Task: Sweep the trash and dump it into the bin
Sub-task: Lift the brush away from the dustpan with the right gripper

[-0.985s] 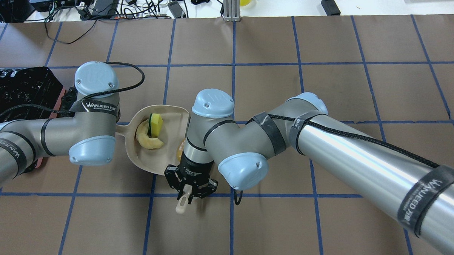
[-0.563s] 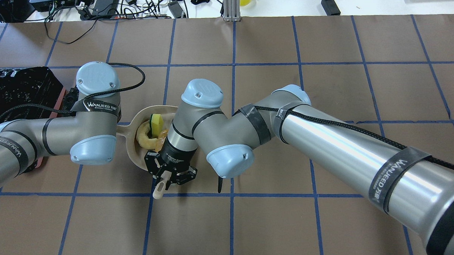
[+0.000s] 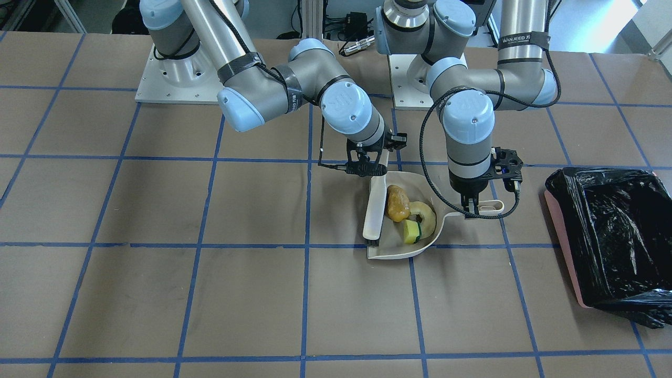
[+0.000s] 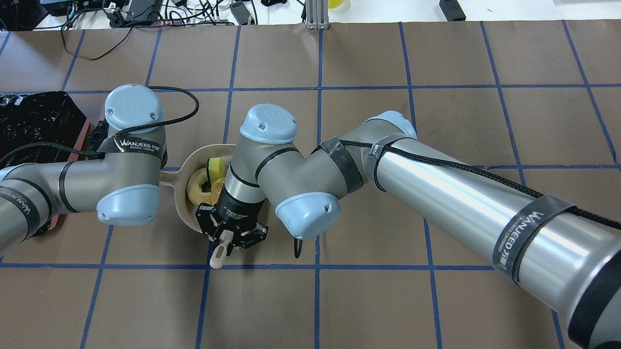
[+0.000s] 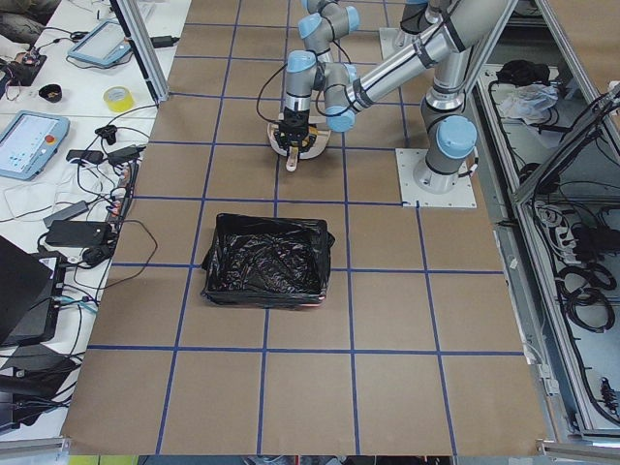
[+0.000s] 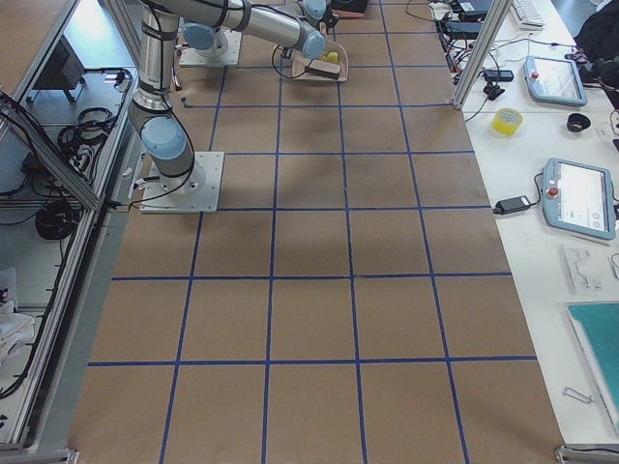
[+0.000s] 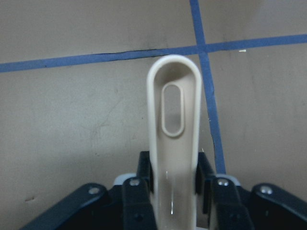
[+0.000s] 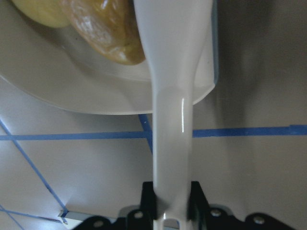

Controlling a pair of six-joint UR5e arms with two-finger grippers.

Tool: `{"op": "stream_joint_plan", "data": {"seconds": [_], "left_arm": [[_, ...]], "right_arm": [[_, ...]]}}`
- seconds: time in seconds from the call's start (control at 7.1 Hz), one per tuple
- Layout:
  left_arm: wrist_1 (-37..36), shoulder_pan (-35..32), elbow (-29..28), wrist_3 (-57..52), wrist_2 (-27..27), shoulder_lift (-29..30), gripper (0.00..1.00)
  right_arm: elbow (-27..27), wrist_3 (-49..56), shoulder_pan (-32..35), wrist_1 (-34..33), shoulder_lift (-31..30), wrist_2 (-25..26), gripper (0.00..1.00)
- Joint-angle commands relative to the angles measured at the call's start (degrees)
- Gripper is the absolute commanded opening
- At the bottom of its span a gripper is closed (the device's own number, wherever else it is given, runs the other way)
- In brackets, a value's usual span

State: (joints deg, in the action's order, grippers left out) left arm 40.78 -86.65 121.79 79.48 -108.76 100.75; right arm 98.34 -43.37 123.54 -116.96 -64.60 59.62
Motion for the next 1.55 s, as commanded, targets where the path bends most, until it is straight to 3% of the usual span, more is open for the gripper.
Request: {"op": "stream_joint_plan", "data": {"seconds": [0.0, 0.14, 0.28, 0.7, 1.13, 1.41], "left_arm": [[1.0, 0.1, -1.5, 0.1, 4.7, 0.1, 0.0], [1.5, 0.1, -1.6, 0.1, 5.0, 0.1, 0.0], [2.3, 0.1, -1.6, 0.0, 5.1, 0.1, 0.0], [5.2, 0.1, -2.2, -0.3, 5.7, 0.1, 0.0], [28.0, 0.6, -15.3, 0.1, 11.3, 0.0, 0.0], [28.9, 1.8, -20.8, -0.8, 12.3, 0.7, 0.0]], "right_arm": [[-0.6, 0.8, -0.1, 5.6, -1.3, 5.4, 0.05], [-1.5, 0.9, -0.1, 7.1, -1.4, 5.7, 0.05], [-3.2, 3.3, -1.3, 10.7, -2.0, 9.4, 0.06], [-8.8, 9.0, -6.4, 24.4, -5.3, 14.9, 0.06], [-12.8, 22.8, -20.4, 36.6, -9.0, 21.7, 0.06], [-12.6, 33.0, -29.3, 36.5, -8.9, 27.1, 0.06]]}}
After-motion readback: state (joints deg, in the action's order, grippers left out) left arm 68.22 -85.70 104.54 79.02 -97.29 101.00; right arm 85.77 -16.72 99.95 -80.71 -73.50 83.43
